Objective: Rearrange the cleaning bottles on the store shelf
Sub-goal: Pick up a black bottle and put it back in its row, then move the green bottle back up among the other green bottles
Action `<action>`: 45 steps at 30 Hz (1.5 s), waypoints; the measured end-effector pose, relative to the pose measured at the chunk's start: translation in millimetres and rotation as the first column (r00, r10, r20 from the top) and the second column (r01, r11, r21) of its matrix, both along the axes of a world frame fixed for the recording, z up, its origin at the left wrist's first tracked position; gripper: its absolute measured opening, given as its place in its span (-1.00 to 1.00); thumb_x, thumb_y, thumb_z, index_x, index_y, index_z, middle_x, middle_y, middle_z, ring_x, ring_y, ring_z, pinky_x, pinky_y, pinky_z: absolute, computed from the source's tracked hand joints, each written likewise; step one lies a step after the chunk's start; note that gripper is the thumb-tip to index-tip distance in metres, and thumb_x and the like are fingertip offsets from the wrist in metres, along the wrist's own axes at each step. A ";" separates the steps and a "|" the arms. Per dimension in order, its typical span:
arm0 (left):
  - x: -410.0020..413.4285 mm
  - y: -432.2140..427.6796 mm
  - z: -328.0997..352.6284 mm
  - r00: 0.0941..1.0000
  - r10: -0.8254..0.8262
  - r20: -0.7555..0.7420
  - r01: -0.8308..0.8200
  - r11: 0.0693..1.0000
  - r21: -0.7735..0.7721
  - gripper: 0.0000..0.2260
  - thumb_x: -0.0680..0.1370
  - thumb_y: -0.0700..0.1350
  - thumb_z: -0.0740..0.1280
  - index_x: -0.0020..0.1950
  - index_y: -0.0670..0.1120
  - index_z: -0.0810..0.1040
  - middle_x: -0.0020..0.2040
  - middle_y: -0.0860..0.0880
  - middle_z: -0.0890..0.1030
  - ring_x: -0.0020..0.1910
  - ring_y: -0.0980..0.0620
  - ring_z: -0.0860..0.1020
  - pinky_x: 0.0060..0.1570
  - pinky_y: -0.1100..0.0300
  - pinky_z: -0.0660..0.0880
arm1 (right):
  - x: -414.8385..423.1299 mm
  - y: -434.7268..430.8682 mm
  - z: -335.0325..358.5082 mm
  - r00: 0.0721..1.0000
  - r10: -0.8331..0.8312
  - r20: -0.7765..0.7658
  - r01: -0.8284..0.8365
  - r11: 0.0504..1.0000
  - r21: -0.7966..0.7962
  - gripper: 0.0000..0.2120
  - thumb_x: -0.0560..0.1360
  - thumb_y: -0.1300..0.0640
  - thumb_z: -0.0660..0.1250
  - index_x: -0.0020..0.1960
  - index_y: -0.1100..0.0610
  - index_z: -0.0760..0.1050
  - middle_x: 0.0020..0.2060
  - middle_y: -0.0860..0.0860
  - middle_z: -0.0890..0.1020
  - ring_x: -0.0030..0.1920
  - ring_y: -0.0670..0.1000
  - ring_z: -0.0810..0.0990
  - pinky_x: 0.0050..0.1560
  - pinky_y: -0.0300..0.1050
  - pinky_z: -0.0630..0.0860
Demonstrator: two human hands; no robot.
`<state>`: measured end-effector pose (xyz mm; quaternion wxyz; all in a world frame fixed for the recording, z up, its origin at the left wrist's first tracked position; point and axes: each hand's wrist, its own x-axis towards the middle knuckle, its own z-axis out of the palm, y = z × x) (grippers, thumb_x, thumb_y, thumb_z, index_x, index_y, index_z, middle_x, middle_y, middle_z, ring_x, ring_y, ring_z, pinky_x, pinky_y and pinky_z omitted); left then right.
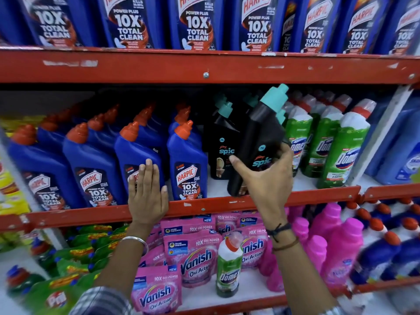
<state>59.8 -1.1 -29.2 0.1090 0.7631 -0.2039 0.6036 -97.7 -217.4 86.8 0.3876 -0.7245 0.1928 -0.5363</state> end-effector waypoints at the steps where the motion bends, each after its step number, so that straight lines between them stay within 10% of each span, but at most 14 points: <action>1: -0.2 -0.1 0.4 1.000 -0.005 0.001 0.005 1.000 0.003 -0.43 0.59 -0.04 0.03 0.56 -0.17 -0.03 0.58 -0.05 -0.09 0.55 0.00 -0.06 0.50 -0.01 -0.10 | 5.9 5.8 -2.7 1.000 0.019 -0.005 -0.019 1.000 0.006 -0.08 0.13 -0.30 0.54 0.31 0.14 0.31 0.20 0.04 0.55 0.20 0.07 0.54 0.18 0.01 0.50; 30: 1.6 1.8 -3.6 0.999 -0.022 0.026 0.022 0.999 0.027 -0.45 0.61 -0.03 0.01 0.56 -0.17 -0.04 0.58 -0.05 -0.10 0.55 0.00 -0.07 0.49 -0.01 -0.08 | 55.4 36.5 -53.8 0.967 -0.003 -0.255 -0.009 0.999 -0.045 -0.10 0.40 -0.21 0.41 0.47 0.25 0.07 0.37 0.24 0.34 0.34 0.24 0.39 0.12 0.11 0.51; 36: -0.9 0.7 -3.1 0.999 -0.025 0.021 0.025 0.999 0.024 -0.45 0.62 -0.05 0.04 0.56 -0.18 -0.04 0.58 -0.03 -0.12 0.55 0.00 -0.07 0.49 -0.02 -0.04 | 8.3 43.8 -120.7 0.969 0.208 -0.136 -0.195 0.976 0.101 -0.22 0.44 -0.10 0.41 0.46 0.20 0.11 0.44 0.14 0.21 0.43 0.03 0.20 0.31 -0.50 0.08; 45: -2.5 -0.7 -0.3 1.000 0.017 0.005 -0.017 1.000 -0.009 -0.51 0.61 -0.07 0.09 0.49 -0.26 0.18 0.43 -0.25 0.32 0.54 0.03 -0.09 0.48 -0.02 -0.02 | -28.8 41.9 -253.1 0.854 0.245 -0.459 -0.112 0.948 0.297 -0.04 0.30 -0.08 0.55 0.45 0.30 0.10 0.41 0.28 0.27 0.43 0.24 0.24 0.43 0.18 0.27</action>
